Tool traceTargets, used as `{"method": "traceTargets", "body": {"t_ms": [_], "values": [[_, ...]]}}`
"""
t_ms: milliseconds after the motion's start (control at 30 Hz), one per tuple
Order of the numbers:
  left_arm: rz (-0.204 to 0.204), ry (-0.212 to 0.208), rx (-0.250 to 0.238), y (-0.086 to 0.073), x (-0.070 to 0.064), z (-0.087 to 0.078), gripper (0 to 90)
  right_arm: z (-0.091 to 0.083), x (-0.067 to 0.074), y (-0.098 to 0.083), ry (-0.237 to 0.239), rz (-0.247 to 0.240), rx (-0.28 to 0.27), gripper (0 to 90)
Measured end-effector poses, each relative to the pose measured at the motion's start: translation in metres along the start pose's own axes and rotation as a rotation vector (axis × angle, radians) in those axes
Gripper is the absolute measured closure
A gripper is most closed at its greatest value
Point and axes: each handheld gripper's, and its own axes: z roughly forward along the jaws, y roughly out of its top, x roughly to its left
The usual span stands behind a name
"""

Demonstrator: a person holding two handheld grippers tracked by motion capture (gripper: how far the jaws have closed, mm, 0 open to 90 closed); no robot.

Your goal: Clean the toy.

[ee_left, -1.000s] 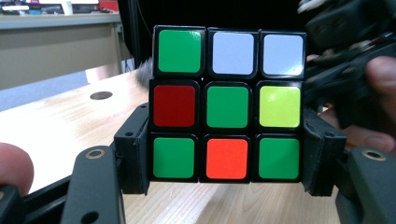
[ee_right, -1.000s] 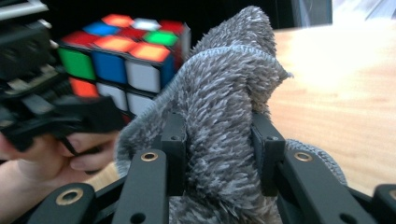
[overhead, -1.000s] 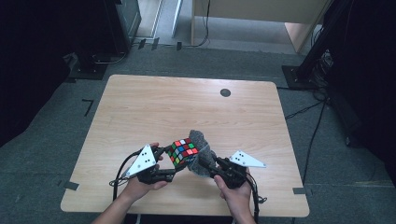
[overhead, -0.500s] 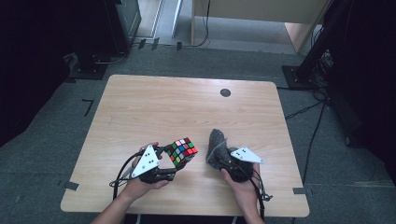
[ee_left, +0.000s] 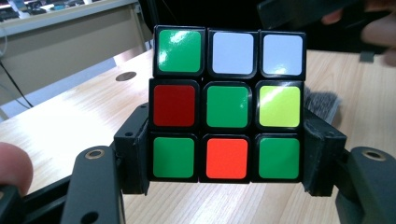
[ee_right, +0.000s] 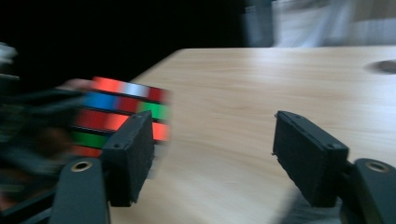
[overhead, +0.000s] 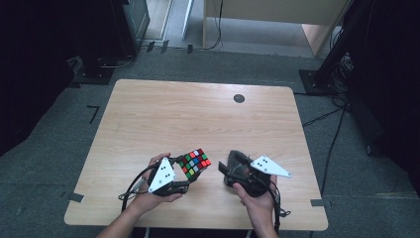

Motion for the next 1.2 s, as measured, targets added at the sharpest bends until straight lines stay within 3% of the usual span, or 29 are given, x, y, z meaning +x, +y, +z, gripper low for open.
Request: {"method": "traceTargets", "body": {"t_ms": [67,133,333,400,467,533,767,933,1200], "values": [[0.026,0.003,0.006,-0.001,-0.005,0.002,33.9,0.006,0.009,-0.001,0.078,0.031,0.014,23.3],[0.053,-0.002,0.006,-0.001,-0.009,0.004,33.8,0.012,0.015,-0.004,0.116,0.061,0.041,19.9],[0.094,-0.031,-0.032,0.000,-0.021,0.005,33.8,0.024,0.017,-0.012,0.143,0.151,0.121,20.7],[0.105,-0.042,-0.041,0.002,-0.024,0.005,33.8,0.026,0.016,-0.013,0.142,0.177,0.137,24.1],[0.110,-0.036,-0.034,0.002,-0.027,0.007,33.8,0.026,0.016,-0.014,0.153,0.198,0.139,33.4],[0.105,-0.041,-0.026,0.001,-0.027,0.008,33.6,0.024,0.019,-0.014,0.131,0.188,0.139,34.2],[0.143,-0.008,0.010,0.001,-0.033,0.012,30.9,0.027,0.032,-0.017,0.019,0.104,0.180,34.4],[0.150,0.000,0.005,0.008,-0.036,0.012,30.8,0.029,0.039,-0.018,-0.007,0.059,0.200,34.4],[0.126,-0.012,0.025,0.009,-0.034,0.012,33.4,0.032,0.039,-0.021,-0.017,0.048,0.204,34.2]]}}
